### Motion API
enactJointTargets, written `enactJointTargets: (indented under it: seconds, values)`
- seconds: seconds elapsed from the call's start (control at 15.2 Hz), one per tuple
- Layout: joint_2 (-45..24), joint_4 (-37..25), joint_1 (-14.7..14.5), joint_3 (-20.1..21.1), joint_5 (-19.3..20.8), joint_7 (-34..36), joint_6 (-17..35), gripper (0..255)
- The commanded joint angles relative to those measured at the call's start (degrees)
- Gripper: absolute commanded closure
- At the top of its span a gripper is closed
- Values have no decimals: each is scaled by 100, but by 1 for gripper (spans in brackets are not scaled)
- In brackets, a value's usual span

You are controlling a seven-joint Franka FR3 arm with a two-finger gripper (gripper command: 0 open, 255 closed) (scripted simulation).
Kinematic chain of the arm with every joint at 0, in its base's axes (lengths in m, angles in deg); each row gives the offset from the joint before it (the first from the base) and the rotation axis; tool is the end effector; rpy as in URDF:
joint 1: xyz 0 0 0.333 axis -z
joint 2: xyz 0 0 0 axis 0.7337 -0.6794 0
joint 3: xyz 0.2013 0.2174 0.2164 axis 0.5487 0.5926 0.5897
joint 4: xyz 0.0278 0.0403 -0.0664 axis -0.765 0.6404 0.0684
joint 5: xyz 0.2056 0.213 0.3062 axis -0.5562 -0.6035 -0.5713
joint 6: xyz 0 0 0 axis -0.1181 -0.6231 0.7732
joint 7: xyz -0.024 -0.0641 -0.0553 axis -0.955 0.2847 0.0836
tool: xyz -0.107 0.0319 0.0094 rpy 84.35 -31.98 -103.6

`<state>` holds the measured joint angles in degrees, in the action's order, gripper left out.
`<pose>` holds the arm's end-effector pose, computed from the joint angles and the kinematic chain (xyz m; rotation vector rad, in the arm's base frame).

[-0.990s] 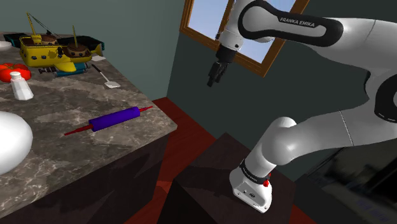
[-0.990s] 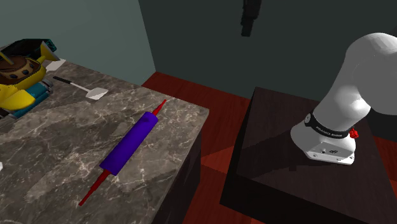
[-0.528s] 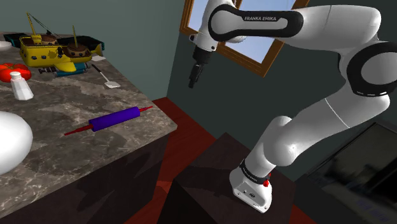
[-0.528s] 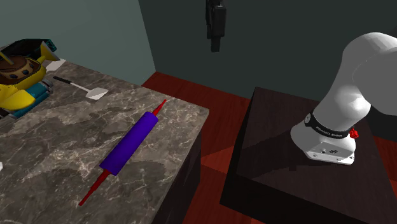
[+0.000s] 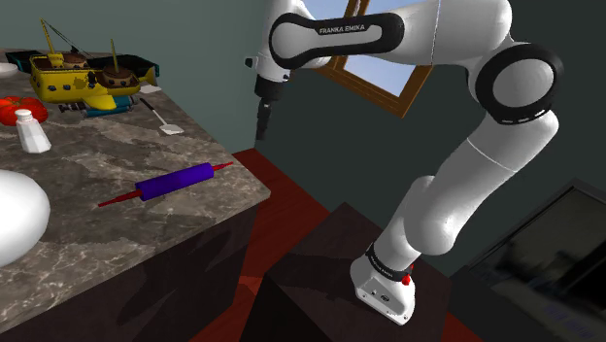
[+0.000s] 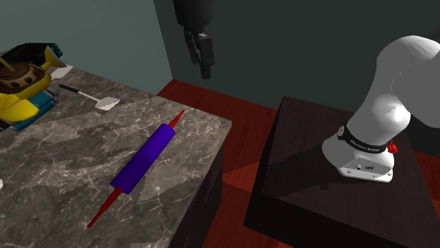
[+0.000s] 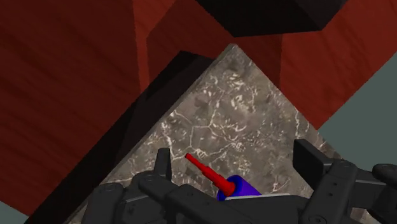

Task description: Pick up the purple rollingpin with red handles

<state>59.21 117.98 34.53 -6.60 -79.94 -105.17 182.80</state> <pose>0.5345 0.1090 0.4956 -2.8395 -1.1206 0.0537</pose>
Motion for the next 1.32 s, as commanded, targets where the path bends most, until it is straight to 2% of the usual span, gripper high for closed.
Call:
enactJointTargets:
  seconds: [0.0, 0.53, 1.06, 1.25]
  values:
    - [-388, -289, -100, 81, 3, -273, 69, 0]
    - [-1812, -1514, -475, 481, 168, -1173, 170, 0]
    - [-3077, -2723, -927, 893, 533, -1934, 126, 0]
    - [-3151, -2667, -937, 896, 546, -1946, 254, 0]
